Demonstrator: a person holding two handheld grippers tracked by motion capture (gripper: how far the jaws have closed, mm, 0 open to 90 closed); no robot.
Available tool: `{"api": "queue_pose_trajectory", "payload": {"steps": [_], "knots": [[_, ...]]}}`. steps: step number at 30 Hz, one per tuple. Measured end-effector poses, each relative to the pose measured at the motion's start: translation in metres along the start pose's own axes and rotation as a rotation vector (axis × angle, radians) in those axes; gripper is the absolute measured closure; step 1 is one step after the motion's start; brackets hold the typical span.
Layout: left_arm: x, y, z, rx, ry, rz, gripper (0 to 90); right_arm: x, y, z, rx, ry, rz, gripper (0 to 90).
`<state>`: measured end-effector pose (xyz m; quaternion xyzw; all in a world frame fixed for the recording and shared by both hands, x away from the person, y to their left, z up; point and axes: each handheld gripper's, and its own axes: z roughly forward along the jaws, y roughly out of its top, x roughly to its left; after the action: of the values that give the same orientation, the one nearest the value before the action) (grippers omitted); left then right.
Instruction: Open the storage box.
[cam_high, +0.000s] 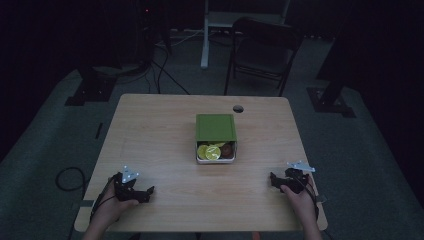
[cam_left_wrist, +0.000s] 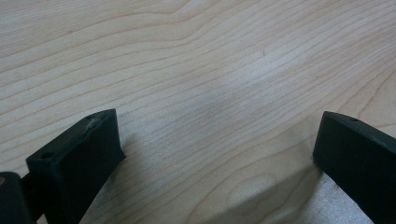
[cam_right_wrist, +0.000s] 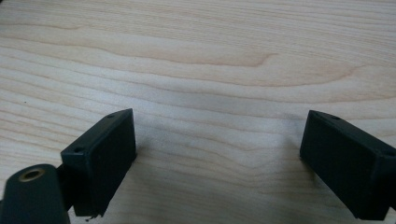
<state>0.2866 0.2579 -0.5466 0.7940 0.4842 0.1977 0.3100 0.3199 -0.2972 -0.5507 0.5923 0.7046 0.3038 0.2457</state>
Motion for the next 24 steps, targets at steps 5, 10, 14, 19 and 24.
{"api": "queue_pose_trajectory", "payload": {"steps": [5, 10, 14, 19, 24], "knots": [[0.0001, 0.0, 0.0, 0.0, 0.0, 0.001, 1.2, 0.0, 0.0, 0.0, 0.0, 0.0, 0.0, 10.1], [0.0, 0.0, -0.0001, -0.001, 0.0, 0.002, 1.3, 0.0, 0.0001, 0.0, 0.001, 0.0, 0.0, 10.1], [-0.0006, 0.0001, -0.0002, -0.004, 0.001, 0.005, 1.6, 0.0, 0.0, 0.0, 0.0, 0.0, 0.0, 10.2], [-0.004, 0.0025, 0.0005, -0.01, 0.01, 0.048, 1.6, 0.0, 0.0001, 0.0, 0.0, 0.0, 0.0, 10.1], [-0.0092, 0.0075, 0.0031, -0.014, 0.025, 0.097, 1.6, 0.0, 0.0001, 0.0, 0.0, 0.0, 0.0, 10.2]]}}
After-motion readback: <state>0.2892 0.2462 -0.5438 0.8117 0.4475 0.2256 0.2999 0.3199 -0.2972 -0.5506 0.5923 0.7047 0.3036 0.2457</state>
